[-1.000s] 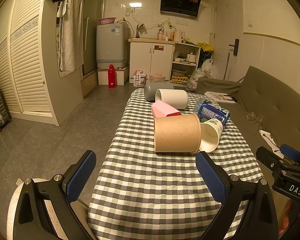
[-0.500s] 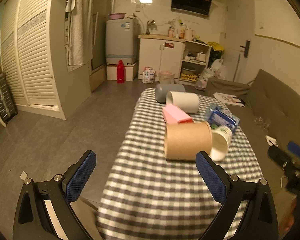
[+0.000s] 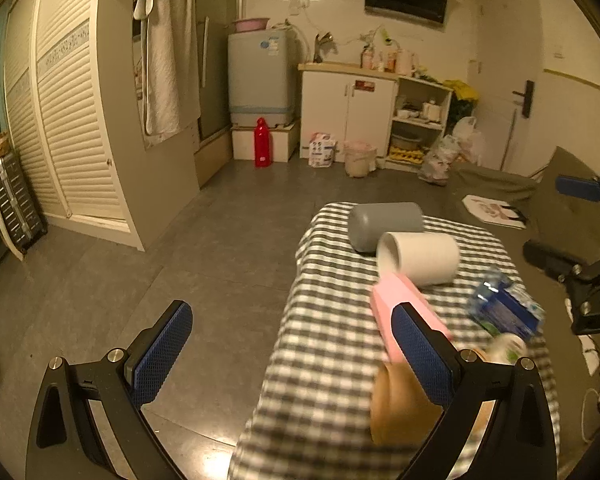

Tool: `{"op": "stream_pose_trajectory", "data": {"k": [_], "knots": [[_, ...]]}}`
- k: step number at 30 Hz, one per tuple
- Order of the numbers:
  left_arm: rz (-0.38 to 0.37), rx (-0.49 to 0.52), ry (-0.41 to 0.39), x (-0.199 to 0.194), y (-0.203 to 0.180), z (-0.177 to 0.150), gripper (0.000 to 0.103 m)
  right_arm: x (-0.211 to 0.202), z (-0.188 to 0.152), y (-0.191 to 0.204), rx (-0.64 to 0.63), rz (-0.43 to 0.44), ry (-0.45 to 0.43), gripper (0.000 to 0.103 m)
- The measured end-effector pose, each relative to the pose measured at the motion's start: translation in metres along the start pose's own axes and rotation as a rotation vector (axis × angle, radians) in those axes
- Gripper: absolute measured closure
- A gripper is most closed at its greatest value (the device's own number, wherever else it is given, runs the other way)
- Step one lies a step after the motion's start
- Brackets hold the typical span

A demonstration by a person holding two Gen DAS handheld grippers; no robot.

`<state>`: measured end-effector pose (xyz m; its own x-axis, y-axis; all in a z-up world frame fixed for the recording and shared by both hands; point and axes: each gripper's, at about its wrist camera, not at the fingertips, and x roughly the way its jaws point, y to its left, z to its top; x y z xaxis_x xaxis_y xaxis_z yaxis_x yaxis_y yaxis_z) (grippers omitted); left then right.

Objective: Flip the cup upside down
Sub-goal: 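Reach the right tool to the large white cup and grasp its body, then lift the white cup with the right tool and carry it toward the left tool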

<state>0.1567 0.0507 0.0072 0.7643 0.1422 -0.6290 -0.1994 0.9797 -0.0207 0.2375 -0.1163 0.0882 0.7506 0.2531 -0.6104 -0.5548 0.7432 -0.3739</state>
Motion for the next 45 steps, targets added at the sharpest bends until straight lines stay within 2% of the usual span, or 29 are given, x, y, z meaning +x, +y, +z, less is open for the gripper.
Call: {"op": "stream_pose_trajectory", "data": {"k": [5,13,16,21,25,26,27,31,37,45], "knots": [[0.017,-0.023,0.057,0.044,0.0,0.008,0.0,0.069,0.011,0.0,-0.125,0.088,0.072,0.0],[0.043,-0.023,0.14,0.092,0.005,0.004,0.0,0.154,0.002,0.017,-0.371,0.175,0.177,0.001],[0.032,-0.043,0.175,0.104,0.009,0.003,0.0,0.176,-0.004,0.019,-0.419,0.218,0.209,0.001],[0.037,-0.02,0.183,0.115,0.005,0.001,0.0,0.201,-0.017,0.031,-0.527,0.26,0.237,0.002],[0.038,-0.012,0.201,0.123,0.003,-0.001,0.0,0.213,-0.026,0.039,-0.572,0.255,0.253,0.012],[0.038,-0.012,0.204,0.124,0.002,0.001,0.0,0.214,-0.028,0.04,-0.582,0.255,0.252,0.019],[0.039,-0.013,0.201,0.124,0.002,0.001,0.0,0.214,-0.028,0.04,-0.584,0.252,0.251,0.02],[0.038,-0.013,0.184,0.121,0.003,0.002,0.0,0.205,-0.027,0.037,-0.583,0.238,0.232,0.023],[0.043,-0.009,0.157,0.102,-0.001,0.007,0.0,0.156,-0.007,0.023,-0.509,0.189,0.188,0.025],[0.024,-0.033,0.054,0.034,0.002,0.029,0.0,0.059,0.027,-0.001,-0.187,0.176,0.247,0.027]]}}
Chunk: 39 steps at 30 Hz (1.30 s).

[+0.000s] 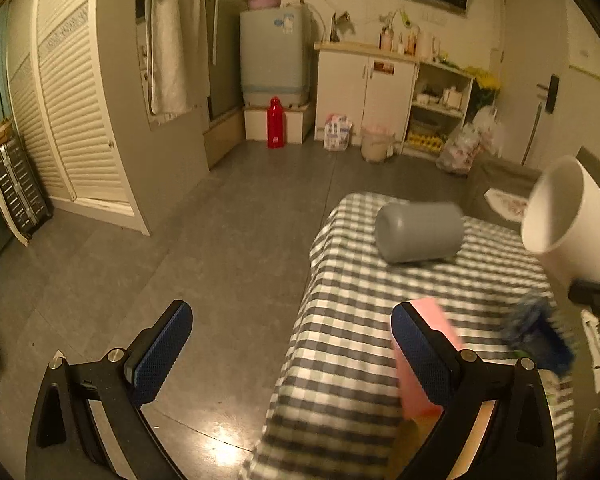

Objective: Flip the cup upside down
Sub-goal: 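Lift the white cup with the right tool and carry it toward the left tool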

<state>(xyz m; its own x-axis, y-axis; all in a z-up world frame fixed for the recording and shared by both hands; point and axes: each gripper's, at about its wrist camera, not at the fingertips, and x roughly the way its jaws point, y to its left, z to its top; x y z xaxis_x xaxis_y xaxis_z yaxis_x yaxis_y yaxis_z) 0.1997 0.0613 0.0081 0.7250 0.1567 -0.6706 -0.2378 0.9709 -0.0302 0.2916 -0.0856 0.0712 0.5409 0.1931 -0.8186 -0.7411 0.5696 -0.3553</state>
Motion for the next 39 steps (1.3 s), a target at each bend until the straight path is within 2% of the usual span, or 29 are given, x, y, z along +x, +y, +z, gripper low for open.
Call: {"op": "stream_pose_trajectory", "data": {"k": [5,8,13,15,18,21,28,35,39], "knots": [[-0.023,0.017,-0.072,-0.058,0.001,-0.002,0.0,-0.07,-0.015,0.031,0.146,-0.061,0.009,0.027],[-0.043,0.027,-0.102,-0.089,0.001,-0.009,0.0,-0.094,-0.033,0.051,0.269,-0.105,0.052,0.028],[-0.05,0.031,-0.103,-0.118,0.006,-0.035,0.0,-0.12,-0.078,0.077,0.603,-0.049,0.04,0.028],[-0.045,0.034,-0.088,-0.123,0.01,-0.048,0.0,-0.124,-0.099,0.088,0.707,-0.034,0.028,0.028],[-0.035,0.035,-0.065,-0.126,0.015,-0.066,0.0,-0.121,-0.121,0.112,0.799,-0.041,0.032,0.028],[-0.032,0.026,-0.033,-0.122,0.018,-0.09,0.0,-0.107,-0.138,0.138,0.855,-0.007,0.057,0.028],[-0.02,0.042,0.022,-0.103,0.013,-0.129,0.0,-0.06,-0.161,0.17,0.885,-0.032,0.093,0.028],[0.015,0.076,0.034,-0.092,0.006,-0.142,0.0,-0.035,-0.161,0.17,0.898,-0.094,0.068,0.029],[0.014,0.072,0.048,-0.086,0.004,-0.144,0.0,-0.03,-0.163,0.169,0.899,-0.093,0.056,0.029]]}}
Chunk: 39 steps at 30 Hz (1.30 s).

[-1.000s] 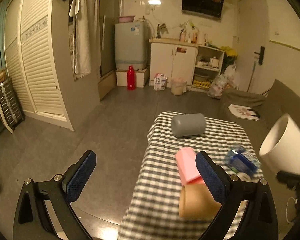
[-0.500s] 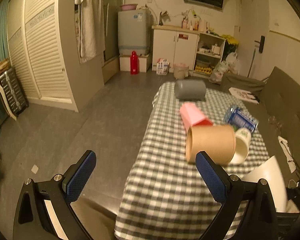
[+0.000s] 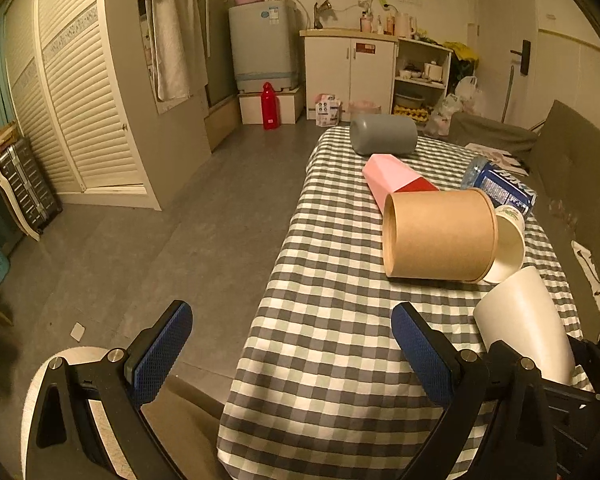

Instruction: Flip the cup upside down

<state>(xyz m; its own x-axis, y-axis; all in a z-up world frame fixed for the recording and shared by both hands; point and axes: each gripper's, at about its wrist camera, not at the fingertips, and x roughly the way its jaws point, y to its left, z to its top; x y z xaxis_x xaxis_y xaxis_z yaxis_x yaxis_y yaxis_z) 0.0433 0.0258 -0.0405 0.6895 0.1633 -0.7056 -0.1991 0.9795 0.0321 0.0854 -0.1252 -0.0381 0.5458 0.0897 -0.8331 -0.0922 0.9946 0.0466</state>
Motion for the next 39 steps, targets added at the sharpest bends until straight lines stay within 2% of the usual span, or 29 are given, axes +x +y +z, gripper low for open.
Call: {"op": "stream_pose_trajectory", "data": {"k": [4,6,9,14,21,28,32,39], "knots": [[-0.019,-0.009,0.006,0.003,-0.004,0.001,0.0,0.0,0.002,-0.005,0.018,0.018,-0.016,0.028],[-0.027,-0.008,0.005,0.003,-0.008,0.002,0.0,-0.008,0.005,-0.009,0.025,0.016,-0.051,0.019],[-0.033,-0.013,0.013,0.001,-0.012,0.003,0.0,-0.028,0.009,-0.018,0.045,0.054,-0.12,0.012],[-0.052,-0.016,0.01,-0.011,-0.024,0.003,0.0,-0.061,0.015,-0.041,0.079,0.053,-0.21,0.009],[-0.155,-0.075,0.03,-0.036,-0.051,0.004,0.0,-0.089,0.018,-0.081,0.067,-0.099,-0.282,0.009],[-0.21,-0.048,0.06,-0.044,-0.095,0.0,0.0,-0.09,0.007,-0.119,0.143,-0.138,-0.285,0.009],[-0.222,-0.014,0.086,-0.042,-0.118,-0.005,0.0,-0.092,0.004,-0.145,0.232,-0.15,-0.291,0.009],[-0.231,0.024,0.175,-0.023,-0.139,-0.023,0.0,-0.085,0.003,-0.166,0.329,-0.105,-0.271,0.009]]}}
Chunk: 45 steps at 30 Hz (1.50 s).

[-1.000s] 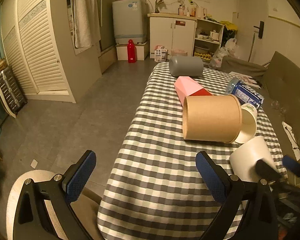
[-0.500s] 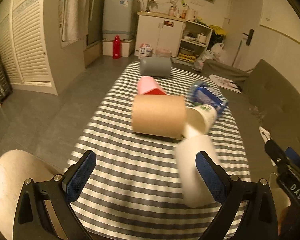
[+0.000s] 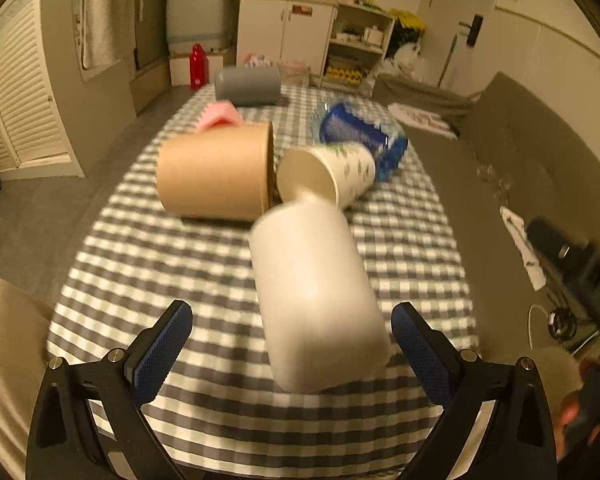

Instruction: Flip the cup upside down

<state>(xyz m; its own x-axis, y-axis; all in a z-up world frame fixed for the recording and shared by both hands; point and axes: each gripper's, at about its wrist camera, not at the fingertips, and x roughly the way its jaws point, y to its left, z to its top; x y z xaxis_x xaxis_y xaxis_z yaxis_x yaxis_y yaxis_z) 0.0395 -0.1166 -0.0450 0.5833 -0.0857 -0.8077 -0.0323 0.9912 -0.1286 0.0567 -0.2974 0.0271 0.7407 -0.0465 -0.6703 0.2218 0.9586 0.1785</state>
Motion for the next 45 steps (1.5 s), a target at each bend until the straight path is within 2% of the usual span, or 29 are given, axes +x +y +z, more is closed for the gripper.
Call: {"op": "stream_pose_trajectory", "data": {"k": [8,13,17,18,23,26,30,35,40,45], "knots": [[-0.07,0.005,0.06,0.015,-0.007,-0.01,0.0,0.006,-0.002,0.009,-0.025,0.013,0.011,0.009],[-0.13,0.007,0.142,0.033,-0.013,-0.017,0.0,0.008,-0.003,0.012,-0.031,0.011,0.018,0.009],[-0.168,0.034,0.144,0.039,-0.017,-0.019,0.002,0.009,-0.003,0.012,-0.03,0.01,0.02,0.009],[-0.172,0.048,0.138,0.04,-0.019,-0.019,0.004,0.009,-0.003,0.013,-0.028,0.008,0.023,0.009],[-0.24,0.107,0.117,0.036,-0.027,-0.018,0.031,0.009,-0.004,0.012,-0.022,0.004,0.026,0.009],[-0.229,0.141,0.111,0.035,-0.027,-0.014,0.031,0.009,-0.004,0.014,-0.026,0.003,0.027,0.009],[-0.22,0.131,0.116,0.027,-0.018,-0.01,0.031,0.009,-0.005,0.015,-0.032,0.004,0.027,0.009],[-0.167,0.163,0.109,0.007,-0.005,-0.002,0.031,0.009,-0.005,0.015,-0.031,0.004,0.027,0.009],[-0.115,0.174,0.141,-0.009,0.008,0.012,0.031,0.009,-0.005,0.018,-0.039,0.007,0.028,0.009],[-0.085,0.196,0.161,-0.006,0.014,0.022,0.031,0.01,-0.006,0.023,-0.049,0.01,0.033,0.009]]}}
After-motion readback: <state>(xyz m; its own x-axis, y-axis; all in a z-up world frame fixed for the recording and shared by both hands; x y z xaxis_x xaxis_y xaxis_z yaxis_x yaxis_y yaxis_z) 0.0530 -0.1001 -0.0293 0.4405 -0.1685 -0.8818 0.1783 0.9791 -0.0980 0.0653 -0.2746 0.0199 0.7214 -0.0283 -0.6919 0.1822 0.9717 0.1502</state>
